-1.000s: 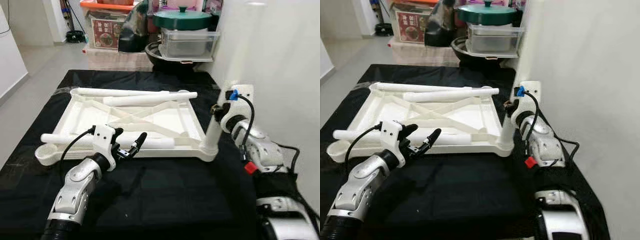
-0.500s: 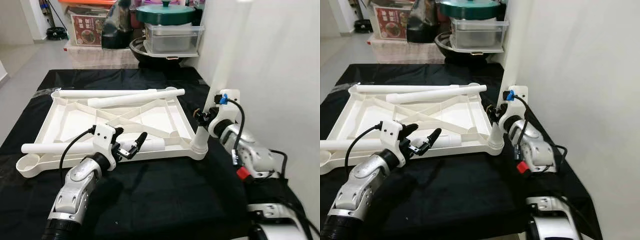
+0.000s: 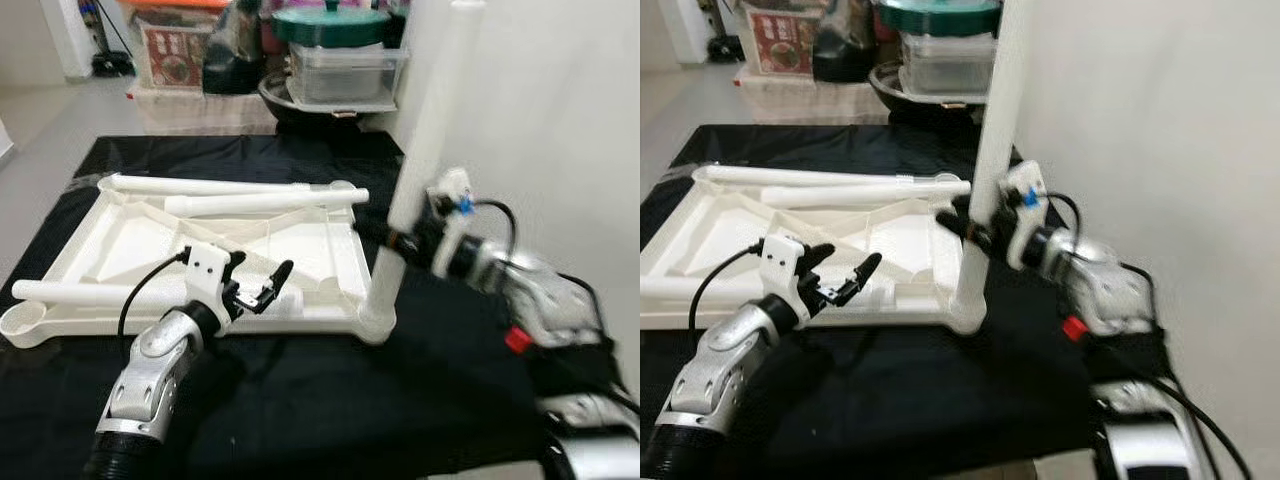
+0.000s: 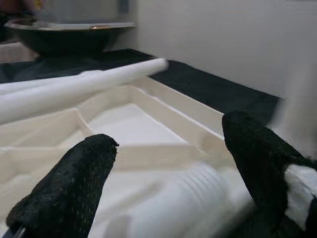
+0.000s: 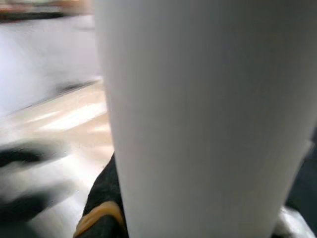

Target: Building children table

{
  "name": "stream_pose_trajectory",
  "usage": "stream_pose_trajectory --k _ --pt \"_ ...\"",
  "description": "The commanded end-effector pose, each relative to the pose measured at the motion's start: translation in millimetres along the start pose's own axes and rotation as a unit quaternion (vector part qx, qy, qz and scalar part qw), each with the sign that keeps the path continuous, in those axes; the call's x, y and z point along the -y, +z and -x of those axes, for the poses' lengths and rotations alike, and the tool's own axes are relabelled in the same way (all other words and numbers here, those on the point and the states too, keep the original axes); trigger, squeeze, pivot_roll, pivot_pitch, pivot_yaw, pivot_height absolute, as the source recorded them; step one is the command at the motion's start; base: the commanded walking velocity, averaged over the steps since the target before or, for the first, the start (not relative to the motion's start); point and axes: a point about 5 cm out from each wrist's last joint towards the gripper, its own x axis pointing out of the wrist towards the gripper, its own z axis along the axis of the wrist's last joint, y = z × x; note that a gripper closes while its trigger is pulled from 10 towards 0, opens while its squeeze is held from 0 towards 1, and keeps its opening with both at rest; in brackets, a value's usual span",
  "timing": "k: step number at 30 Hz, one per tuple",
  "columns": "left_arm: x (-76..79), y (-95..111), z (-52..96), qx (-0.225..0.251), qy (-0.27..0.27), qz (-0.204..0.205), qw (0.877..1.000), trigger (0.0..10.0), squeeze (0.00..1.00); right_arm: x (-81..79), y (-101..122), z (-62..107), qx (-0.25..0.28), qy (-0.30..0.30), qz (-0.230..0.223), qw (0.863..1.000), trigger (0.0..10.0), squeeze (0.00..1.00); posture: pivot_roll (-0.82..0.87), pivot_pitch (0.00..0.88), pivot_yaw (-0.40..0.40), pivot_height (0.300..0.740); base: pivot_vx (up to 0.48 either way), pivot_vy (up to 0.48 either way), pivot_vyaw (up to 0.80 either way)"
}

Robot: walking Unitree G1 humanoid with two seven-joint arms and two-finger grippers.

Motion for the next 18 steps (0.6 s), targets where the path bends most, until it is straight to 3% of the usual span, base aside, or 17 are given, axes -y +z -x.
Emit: stream_pose_trajectory --k 1,2,3,4,5,7,8,9,11,12,14,16,17,18 --pt "-0.9 -4.7 2.6 -0.010 0.003 0.000 1.000 10.0 0.00 29.8 -26.5 10.3 -0.056 -0.145 -0.020 0.988 0.0 0.00 0.01 0.000 -0.104 0.740 0.000 0.000 0.00" --pt "-0.9 -4.7 2.6 -0.010 0.003 0.000 1.000 10.0 0.00 29.8 -26.5 10.3 -0.056 -0.145 -0.020 0.988 0.0 0.00 0.01 0.000 -0.104 0.740 0.000 0.000 0.00" --pt "-1.0 -4.6 2.4 -0.010 0.003 0.000 1.000 10.0 0.00 31.0 -31.3 13.2 -0.046 -0.199 -0.046 0.978 0.0 0.00 0.01 0.000 -0.103 0.740 0.000 0.000 0.00" --pt "-1.0 -4.6 2.4 -0.010 0.003 0.000 1.000 10.0 0.00 31.0 -31.3 13.2 -0.046 -0.199 -0.046 0.978 0.0 0.00 0.01 0.000 -0.103 0.740 0.000 0.000 0.00" --pt "-0.8 -4.4 1.7 -0.010 0.003 0.000 1.000 10.0 0.00 25.6 -41.8 19.2 -0.044 -0.262 -0.077 0.961 0.0 0.00 0.01 0.000 -0.098 0.740 0.000 0.000 0.00" --pt "-0.3 -4.4 1.1 -0.010 0.001 0.000 1.000 10.0 0.00 15.1 -49.7 21.4 -0.054 -0.279 -0.089 0.955 0.0 0.00 0.01 0.000 -0.098 0.740 0.000 0.000 0.00" --pt "-0.2 -4.5 1.1 -0.011 0.001 0.000 1.000 10.0 0.00 -0.7 -49.3 17.4 -0.059 -0.241 -0.075 0.966 10.0 0.00 0.01 0.000 -0.098 0.740 0.000 0.000 0.00" --pt "-0.6 -4.5 1.2 -0.011 0.001 0.000 1.000 10.0 0.00 -16.6 -45.7 13.5 -0.051 -0.195 -0.059 0.978 10.0 0.00 0.01 0.000 -0.094 0.740 0.000 0.000 0.00" --pt "-0.7 -4.7 1.1 -0.012 0.000 0.000 1.000 10.0 0.00 -37.3 -38.2 10.4 -0.017 -0.136 -0.068 0.988 10.0 0.00 0.00 0.000 -0.092 0.740 0.000 0.000 0.00" --pt "-0.3 -4.8 0.7 -0.012 0.000 0.000 1.000 10.0 0.00 -39.3 -35.1 10.2 -0.002 -0.123 -0.072 0.990 10.0 1.00 0.00 0.000 -0.092 0.740 0.000 0.000 0.00" --pt "0.0 -4.8 0.4 -0.012 -0.001 0.000 1.000 10.0 0.00 -39.6 -33.5 9.9 0.007 -0.118 -0.074 0.990 10.0 1.00 0.00 0.000 -0.092 0.740 0.000 0.000 0.00" --pt "0.9 -4.5 -0.7 -0.011 -0.003 0.002 1.000 10.0 0.00 -27.9 -26.8 4.9 -0.001 -0.126 -0.041 0.991 10.0 1.00 0.00 0.000 -0.094 0.740 0.000 0.000 0.00" --pt "0.5 -4.2 -1.0 -0.010 -0.003 0.002 1.000 10.0 0.00 -24.3 -19.5 2.3 0.002 -0.102 -0.039 0.994 10.0 0.00 0.00 0.000 -0.093 0.740 0.000 0.000 0.00" --pt "0.5 -4.2 -1.0 -0.010 -0.003 0.002 1.000 10.0 0.00 -24.3 -19.5 2.3 0.002 -0.102 -0.039 0.994 10.0 0.00 0.00 0.000 -0.093 0.740 0.000 0.000 0.00"
